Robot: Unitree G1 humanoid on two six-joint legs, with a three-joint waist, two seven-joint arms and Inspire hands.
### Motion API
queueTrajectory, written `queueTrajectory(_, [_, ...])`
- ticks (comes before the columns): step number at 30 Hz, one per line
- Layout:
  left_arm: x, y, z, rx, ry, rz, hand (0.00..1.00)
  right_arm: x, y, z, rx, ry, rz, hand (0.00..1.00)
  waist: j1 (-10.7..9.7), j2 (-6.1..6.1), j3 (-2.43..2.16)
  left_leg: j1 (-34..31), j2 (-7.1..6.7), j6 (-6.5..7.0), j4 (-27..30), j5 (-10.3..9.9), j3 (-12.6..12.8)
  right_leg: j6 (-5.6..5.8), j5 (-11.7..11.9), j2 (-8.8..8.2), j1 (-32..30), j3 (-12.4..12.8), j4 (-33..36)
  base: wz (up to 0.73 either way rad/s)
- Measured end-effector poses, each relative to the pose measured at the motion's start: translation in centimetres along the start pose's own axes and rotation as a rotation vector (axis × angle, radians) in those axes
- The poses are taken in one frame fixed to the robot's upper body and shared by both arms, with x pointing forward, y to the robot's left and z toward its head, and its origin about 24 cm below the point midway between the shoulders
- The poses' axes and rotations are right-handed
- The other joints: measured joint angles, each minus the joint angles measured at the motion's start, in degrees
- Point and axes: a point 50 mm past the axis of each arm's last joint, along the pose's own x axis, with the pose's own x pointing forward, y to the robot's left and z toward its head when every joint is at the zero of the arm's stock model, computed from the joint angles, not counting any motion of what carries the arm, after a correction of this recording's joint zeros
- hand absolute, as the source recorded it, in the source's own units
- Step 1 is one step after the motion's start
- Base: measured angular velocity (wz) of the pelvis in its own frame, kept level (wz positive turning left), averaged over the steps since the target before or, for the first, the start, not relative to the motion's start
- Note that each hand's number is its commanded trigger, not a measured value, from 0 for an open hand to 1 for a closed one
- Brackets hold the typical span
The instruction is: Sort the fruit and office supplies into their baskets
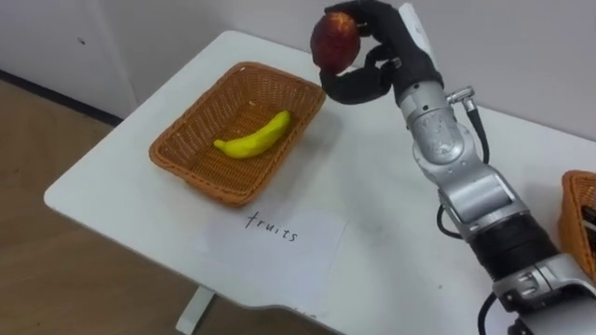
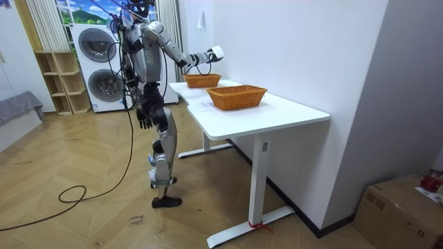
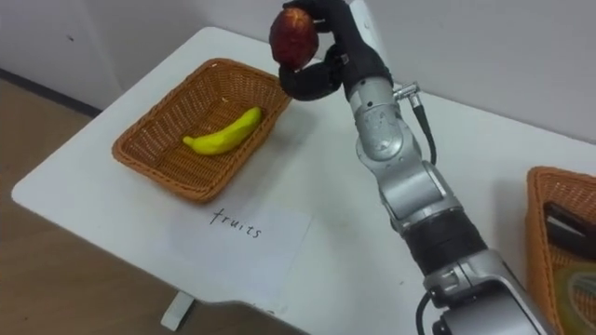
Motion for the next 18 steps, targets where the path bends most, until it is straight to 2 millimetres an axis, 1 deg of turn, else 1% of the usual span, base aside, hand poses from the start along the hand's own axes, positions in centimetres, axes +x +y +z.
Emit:
queueTrajectory(2, [0.0, 0.0, -0.2, 0.000, 0.006, -0.001, 0.00, 0.0, 0.5, 0.2, -0.011, -0.003, 0.008, 1.00, 0.7, -0.27, 0.09, 0.0, 0.01, 0.00, 0.0, 0.0, 0.0, 0.00, 0.0, 0.04, 0.0, 0.1, -0.1, 0.02])
queueTrajectory(4, [-0.1, 0.0, -0.2, 0.000, 0.006, -0.001, 0.00, 0.0, 1.0, 0.2, -0.052, -0.003, 0.025, 1.00, 1.2, -0.68, 0.35, 0.0, -0.02, 0.00, 0.2, 0.0, -0.2, 0.00, 0.0, 0.02, 0.0, 0.0, -0.1, 0.05])
queueTrajectory(6, [-0.1, 0.0, -0.3, 0.000, 0.007, -0.001, 0.00, -0.1, 1.4, 0.2, -0.069, -0.002, 0.041, 1.00, 1.4, -0.97, 0.52, -0.2, -0.07, 0.00, 0.2, 0.0, -0.3, 0.00, 0.0, 0.01, 0.0, -0.1, -0.1, 0.09])
queueTrajectory(10, [-0.1, 0.1, -0.4, 0.000, 0.011, -0.006, 0.00, -0.3, 2.5, 0.4, -0.085, -0.011, 0.101, 1.00, 2.6, -1.03, 0.53, -0.4, -0.05, -0.01, 0.2, 0.0, -0.4, 0.00, 0.0, -0.06, -0.1, -0.8, -0.1, 0.02])
queueTrajectory(16, [0.0, 0.2, -0.4, 0.011, 0.013, -0.003, 0.00, -0.5, 3.6, 0.5, -0.100, -0.021, 0.165, 1.00, 2.9, -1.07, 0.55, -0.9, -0.11, -0.03, 0.2, 0.0, -1.7, 0.01, 0.0, -0.14, 0.0, -2.1, -0.1, 0.10])
queueTrajectory(18, [0.0, 0.2, -0.5, 0.011, 0.015, -0.004, 0.00, -0.6, 3.8, 0.6, -0.102, -0.022, 0.179, 1.00, 2.9, -1.15, 0.60, -1.0, -0.14, -0.03, 0.2, 0.0, -1.8, 0.01, 0.0, -0.17, 0.1, -2.3, -0.1, 0.05])
